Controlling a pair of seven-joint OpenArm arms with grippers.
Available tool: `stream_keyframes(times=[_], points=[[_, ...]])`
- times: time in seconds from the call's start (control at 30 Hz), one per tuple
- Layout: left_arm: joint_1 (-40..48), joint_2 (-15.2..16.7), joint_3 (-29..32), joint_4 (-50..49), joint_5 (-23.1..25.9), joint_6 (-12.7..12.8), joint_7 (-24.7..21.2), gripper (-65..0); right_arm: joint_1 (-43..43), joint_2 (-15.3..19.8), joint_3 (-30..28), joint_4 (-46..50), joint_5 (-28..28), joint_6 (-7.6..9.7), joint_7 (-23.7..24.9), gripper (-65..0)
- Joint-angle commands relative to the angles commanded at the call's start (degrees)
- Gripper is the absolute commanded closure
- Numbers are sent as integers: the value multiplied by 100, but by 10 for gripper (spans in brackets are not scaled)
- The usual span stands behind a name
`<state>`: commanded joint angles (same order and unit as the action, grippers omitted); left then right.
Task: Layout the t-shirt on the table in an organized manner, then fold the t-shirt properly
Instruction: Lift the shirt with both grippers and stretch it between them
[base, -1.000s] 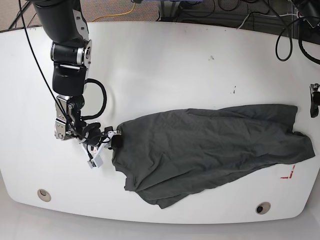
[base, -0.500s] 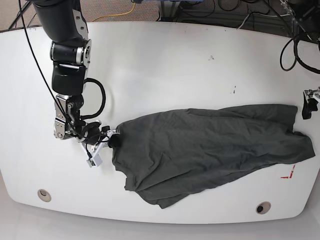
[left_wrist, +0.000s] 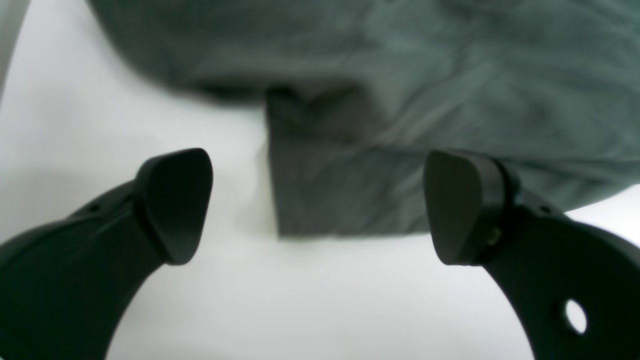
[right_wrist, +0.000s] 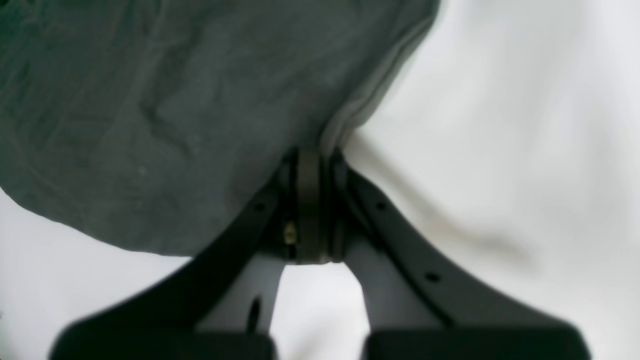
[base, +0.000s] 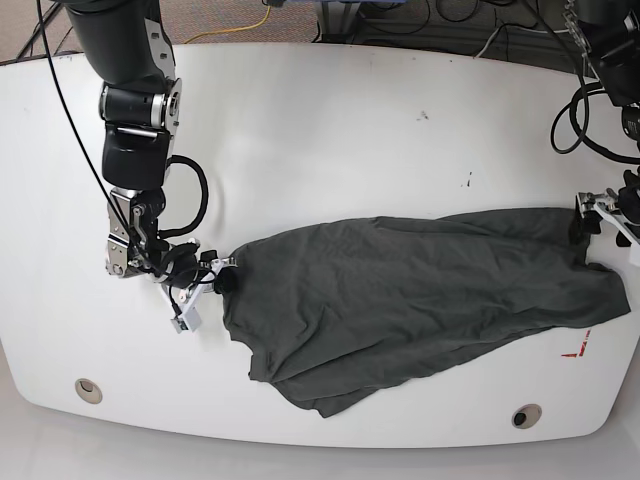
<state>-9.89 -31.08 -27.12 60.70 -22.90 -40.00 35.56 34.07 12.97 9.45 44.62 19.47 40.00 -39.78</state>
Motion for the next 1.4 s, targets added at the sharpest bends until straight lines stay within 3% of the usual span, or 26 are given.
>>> stream_keyframes(times=[0.4, 0.9, 1.03, 1.23, 1.4], points=[[-62, 26, 62, -914, 0, 0, -360, -650, 0, 26, 18, 9, 0, 0, 0, -3], [-70, 404, 624, -958, 308, 0, -404, -650, -79, 18, 26, 396, 0, 0, -53, -3], [-70, 404, 642, -958, 308, 0, -404, -510, -114, 18, 26, 695, 0, 0, -264, -3], [-70, 404, 615, -958, 308, 0, -404, -243, -114, 44, 26, 835, 0, 0, -448, -2], [-70, 404, 607, -932, 290, 0, -360, -97, -114, 53, 26, 897, 0, 0, -580, 0]])
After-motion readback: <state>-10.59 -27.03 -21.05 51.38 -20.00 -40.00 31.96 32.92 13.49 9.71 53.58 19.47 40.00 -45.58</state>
